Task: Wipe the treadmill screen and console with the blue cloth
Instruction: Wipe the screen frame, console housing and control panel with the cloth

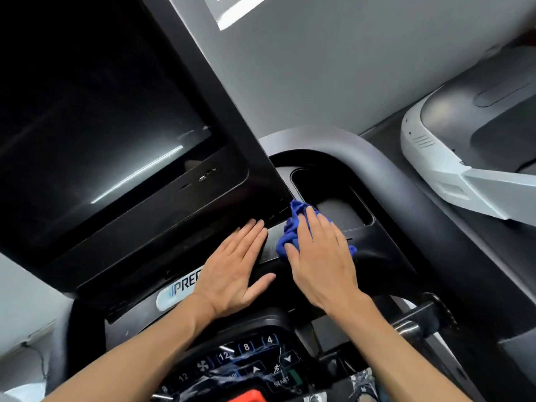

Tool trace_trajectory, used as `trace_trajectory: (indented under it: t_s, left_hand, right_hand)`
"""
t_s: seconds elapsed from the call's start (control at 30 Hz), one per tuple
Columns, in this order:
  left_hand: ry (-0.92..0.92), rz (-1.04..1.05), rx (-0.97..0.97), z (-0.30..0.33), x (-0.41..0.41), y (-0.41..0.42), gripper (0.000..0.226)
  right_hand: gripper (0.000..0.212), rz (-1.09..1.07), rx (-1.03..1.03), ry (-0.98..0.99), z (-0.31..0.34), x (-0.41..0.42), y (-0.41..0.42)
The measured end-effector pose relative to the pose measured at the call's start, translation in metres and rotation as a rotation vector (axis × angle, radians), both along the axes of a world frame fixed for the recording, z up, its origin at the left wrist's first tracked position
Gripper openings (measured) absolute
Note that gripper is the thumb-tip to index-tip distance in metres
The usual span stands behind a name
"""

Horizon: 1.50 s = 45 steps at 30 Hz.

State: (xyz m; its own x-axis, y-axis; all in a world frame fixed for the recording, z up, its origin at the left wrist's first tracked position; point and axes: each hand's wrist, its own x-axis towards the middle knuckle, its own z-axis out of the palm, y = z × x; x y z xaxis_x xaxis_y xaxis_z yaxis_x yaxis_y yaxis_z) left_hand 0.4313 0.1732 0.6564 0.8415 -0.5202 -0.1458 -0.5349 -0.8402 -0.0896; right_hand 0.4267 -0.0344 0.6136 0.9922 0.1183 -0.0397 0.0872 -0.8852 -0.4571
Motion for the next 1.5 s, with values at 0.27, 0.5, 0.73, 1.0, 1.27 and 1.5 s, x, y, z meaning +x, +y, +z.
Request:
trace_trajectory:
  t_s: [0.27,0.5,0.73,1.0,1.27,1.5]
  left_hand:
    - [-0.028,-0.015,0.007,-0.001,0.002,-0.002,0.082]
    - [-0.034,-0.024,0.036,-0.001,0.001,-0.002,0.083]
    - [-0.019,-0.018,0.019,-0.002,0.003,-0.003,0.084]
    - [-0.035,-0.01,0.005,0.001,0.001,-0.005,0.083]
    - [0.01,-0.037,-0.094,0.003,0.002,0.002,0.091]
    - [0.134,-0.089,0.061,0.011,0.008,0.006,0.118]
  right_hand:
    - [0.085,0.263,0.584,0.356,-0.013,0.123,-0.027]
    - [0.061,0.105,0.151,0.16,-0.001,0.052,-0.018]
    - [0.079,-0.052,-0.009,0.223,0.012,0.05,0.005]
    - [0.075,0.039,-0.069,0.152,0.007,0.042,0.0]
    - [0.064,0.396,0.025,-0.098,0.0,-0.033,0.005]
    - [0.056,0.178,-0.028,-0.184,-0.02,-0.043,-0.029]
